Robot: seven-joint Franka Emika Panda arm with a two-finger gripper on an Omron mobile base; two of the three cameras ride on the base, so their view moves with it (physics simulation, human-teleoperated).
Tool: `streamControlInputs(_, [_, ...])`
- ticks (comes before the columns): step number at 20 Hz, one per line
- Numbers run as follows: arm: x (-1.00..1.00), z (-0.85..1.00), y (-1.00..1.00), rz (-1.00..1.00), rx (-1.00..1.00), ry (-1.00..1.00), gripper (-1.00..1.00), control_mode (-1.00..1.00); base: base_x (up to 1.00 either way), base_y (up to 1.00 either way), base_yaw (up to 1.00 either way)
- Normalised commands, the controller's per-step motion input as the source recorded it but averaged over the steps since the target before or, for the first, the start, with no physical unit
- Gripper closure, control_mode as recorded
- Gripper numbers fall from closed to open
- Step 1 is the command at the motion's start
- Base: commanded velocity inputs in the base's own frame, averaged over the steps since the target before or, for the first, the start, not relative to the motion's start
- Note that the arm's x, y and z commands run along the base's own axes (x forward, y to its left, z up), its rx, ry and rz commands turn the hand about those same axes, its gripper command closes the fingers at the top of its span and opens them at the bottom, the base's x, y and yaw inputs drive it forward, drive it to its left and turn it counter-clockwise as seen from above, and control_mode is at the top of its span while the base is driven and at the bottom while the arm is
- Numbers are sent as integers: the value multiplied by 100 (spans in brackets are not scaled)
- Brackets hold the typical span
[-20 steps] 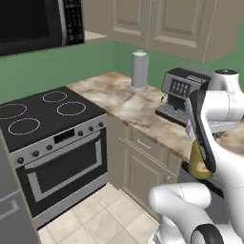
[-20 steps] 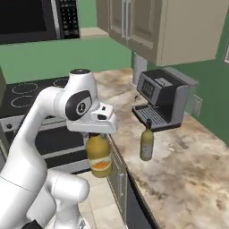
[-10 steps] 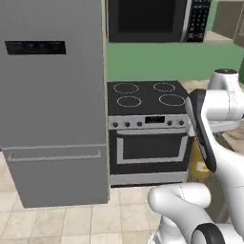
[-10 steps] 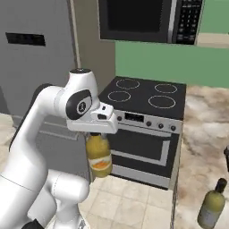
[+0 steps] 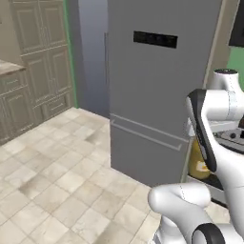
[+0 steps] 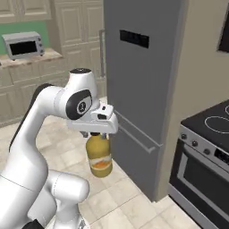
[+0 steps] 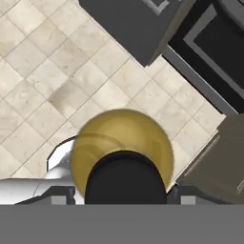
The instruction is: There is a wine glass and glass cup on the dining counter. Place the wine bottle next to the wine glass and the juice bottle next to the glass cup.
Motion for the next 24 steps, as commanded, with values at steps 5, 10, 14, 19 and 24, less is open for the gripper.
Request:
streamControlInputs(5, [0,0,0,0,0,0,100,100,-1,-1,100])
streamControlInputs(10, [0,0,0,0,0,0,100,100,3,-2,97])
streamControlInputs(14, [0,0,0,0,0,0,100,100,6,-3,91])
streamControlInputs(19, [0,0,0,0,0,0,100,100,13,-17,38])
streamControlInputs(24, [0,0,0,0,0,0,100,100,52,-20,5])
